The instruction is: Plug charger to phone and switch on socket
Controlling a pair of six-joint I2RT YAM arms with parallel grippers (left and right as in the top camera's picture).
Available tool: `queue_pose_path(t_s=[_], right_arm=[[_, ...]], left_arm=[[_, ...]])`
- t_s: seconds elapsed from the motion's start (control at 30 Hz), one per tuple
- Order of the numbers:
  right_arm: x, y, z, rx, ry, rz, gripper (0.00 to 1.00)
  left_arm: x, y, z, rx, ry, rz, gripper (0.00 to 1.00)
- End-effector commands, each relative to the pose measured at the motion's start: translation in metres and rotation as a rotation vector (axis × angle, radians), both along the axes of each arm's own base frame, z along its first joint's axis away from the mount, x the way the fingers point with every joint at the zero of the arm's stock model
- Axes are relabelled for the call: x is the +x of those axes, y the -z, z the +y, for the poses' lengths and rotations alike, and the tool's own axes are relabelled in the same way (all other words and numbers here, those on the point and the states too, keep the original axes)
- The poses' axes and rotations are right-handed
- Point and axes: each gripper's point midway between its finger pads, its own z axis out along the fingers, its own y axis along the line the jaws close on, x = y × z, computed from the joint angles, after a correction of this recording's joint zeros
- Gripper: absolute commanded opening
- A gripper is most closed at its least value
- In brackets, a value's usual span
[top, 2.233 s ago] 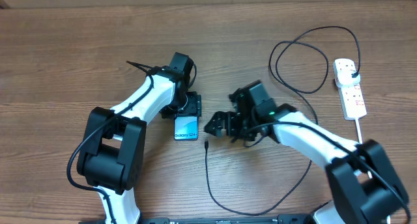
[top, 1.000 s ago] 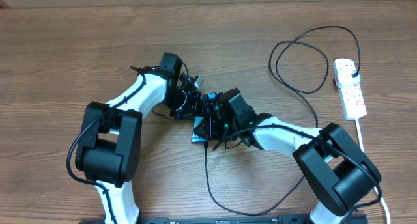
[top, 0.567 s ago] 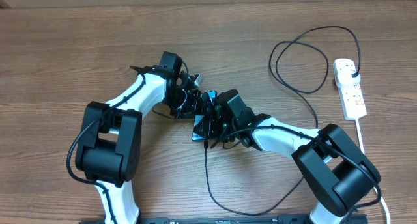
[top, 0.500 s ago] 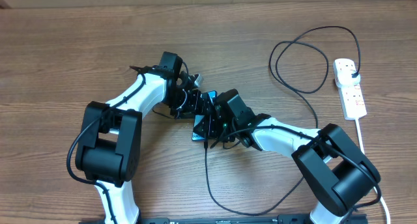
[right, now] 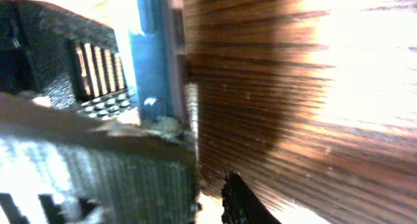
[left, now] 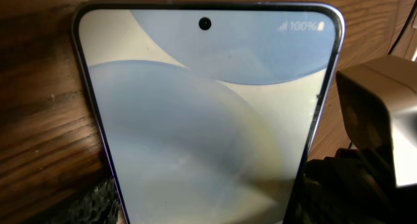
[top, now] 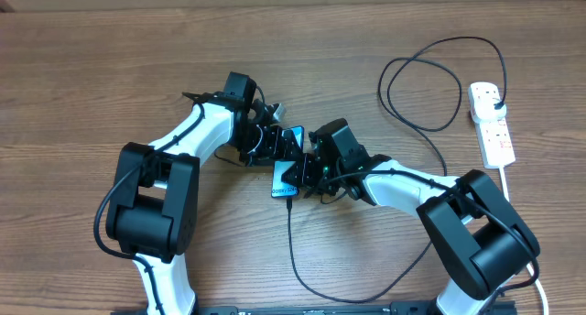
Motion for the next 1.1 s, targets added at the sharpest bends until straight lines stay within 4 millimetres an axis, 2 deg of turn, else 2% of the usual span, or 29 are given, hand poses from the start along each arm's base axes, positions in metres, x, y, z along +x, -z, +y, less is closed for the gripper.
queue_pose_path(t_s=[0.0,0.13,0.23,0.27,0.3,0.33,0.43,0.53,0.63,0.7,0.73,0.87,0.9,0.97,1.07], right_arm=[[0.031,-0.024,-0.001,0.040,0.083,-0.074,0.20],[0.032,-0.025,-0.001,0.044,0.084,-0.079,0.18],[0.029,-0.022,-0.002,0.033,0.083,-0.064,0.11],[0.028,-0.021,-0.003,0.030,0.083,-0.058,0.05],[0.027,-0.021,-0.003,0.028,0.083,-0.054,0.04],[0.026,-0.020,-0.004,0.031,0.080,-0.048,0.04],[0.025,-0.026,-0.003,0.074,0.044,-0.038,0.03],[0.027,-0.040,-0.004,0.145,-0.009,-0.063,0.04],[0.026,-0.065,-0.002,0.253,-0.096,-0.109,0.04],[0.022,-0.084,0.001,0.352,-0.173,-0.139,0.04],[0.020,-0.094,0.002,0.403,-0.208,-0.146,0.04],[0.017,-0.110,0.001,0.485,-0.266,-0.167,0.04],[0.018,-0.110,0.000,0.483,-0.263,-0.169,0.04],[0.021,-0.108,-0.001,0.469,-0.247,-0.177,0.04],[0.028,-0.107,-0.001,0.452,-0.225,-0.205,0.04]], left_arm=[[-0.033,0.028,0.001,0.044,0.074,0.089,0.77],[-0.032,0.028,0.001,0.042,0.073,0.086,0.77],[-0.032,0.028,0.000,0.039,0.074,0.087,0.77],[-0.032,0.028,0.000,0.039,0.073,0.087,0.80],[-0.032,0.028,0.000,0.040,0.074,0.087,0.85],[-0.032,0.028,0.001,0.043,0.073,0.087,1.00],[-0.036,0.027,0.000,0.033,0.073,0.104,1.00],[-0.036,0.017,-0.008,-0.046,0.069,0.120,1.00],[-0.031,-0.012,-0.022,-0.264,0.094,0.102,1.00],[-0.025,-0.037,-0.029,-0.430,0.101,0.078,1.00],[-0.021,-0.056,-0.033,-0.555,0.108,0.052,1.00],[-0.010,-0.109,-0.031,-0.888,0.117,-0.029,0.98],[-0.008,-0.117,-0.029,-0.934,0.117,-0.043,0.96],[-0.005,-0.118,-0.026,-0.932,0.104,-0.035,0.91],[-0.004,-0.118,-0.025,-0.932,0.102,-0.037,0.75]])
